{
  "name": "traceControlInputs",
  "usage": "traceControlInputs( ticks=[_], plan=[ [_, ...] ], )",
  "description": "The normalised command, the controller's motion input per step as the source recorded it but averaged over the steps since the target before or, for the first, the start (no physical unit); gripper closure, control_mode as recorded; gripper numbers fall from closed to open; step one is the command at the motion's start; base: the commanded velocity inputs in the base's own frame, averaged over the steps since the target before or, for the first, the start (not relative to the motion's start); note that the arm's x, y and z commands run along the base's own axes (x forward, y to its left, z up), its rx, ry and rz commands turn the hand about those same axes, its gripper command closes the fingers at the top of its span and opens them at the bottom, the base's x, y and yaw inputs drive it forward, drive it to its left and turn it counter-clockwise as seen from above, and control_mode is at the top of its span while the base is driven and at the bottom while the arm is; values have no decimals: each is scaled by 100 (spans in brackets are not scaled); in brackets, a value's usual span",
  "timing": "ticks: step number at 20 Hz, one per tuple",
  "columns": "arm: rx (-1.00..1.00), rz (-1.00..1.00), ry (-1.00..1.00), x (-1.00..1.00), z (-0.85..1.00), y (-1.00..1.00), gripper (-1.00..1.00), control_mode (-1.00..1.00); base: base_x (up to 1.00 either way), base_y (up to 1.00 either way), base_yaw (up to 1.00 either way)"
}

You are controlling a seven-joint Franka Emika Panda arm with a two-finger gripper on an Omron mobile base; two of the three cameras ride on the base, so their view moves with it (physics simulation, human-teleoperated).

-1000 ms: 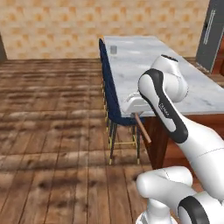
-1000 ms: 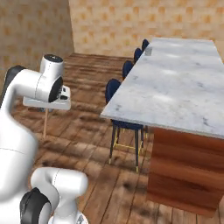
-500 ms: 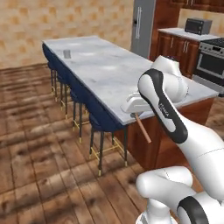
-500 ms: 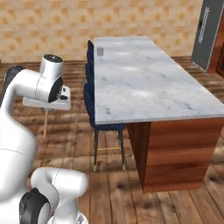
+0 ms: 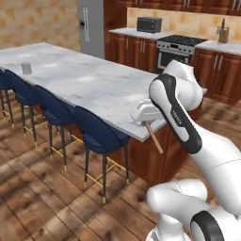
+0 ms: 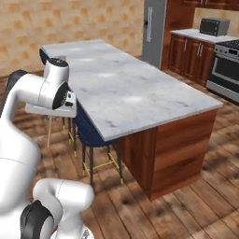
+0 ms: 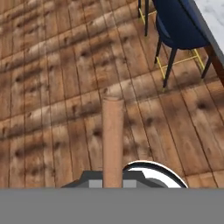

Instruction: Take a straw from the drawer in front and place it inside the glass cup on the dining counter.

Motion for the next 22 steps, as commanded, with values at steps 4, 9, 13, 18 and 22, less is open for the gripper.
traceControlInputs(
  ticks=[4,9,13,18,22],
  plan=[
    [0,0,0,0,0,0,100,100,26,100,-53],
    [0,0,0,0,0,0,100,100,13,100,-52],
    [0,0,0,0,0,0,100,100,0,100,-44],
    [0,0,0,0,0,0,100,100,0,100,-9],
    [0,0,0,0,0,0,100,100,0,100,-25]
  ],
)
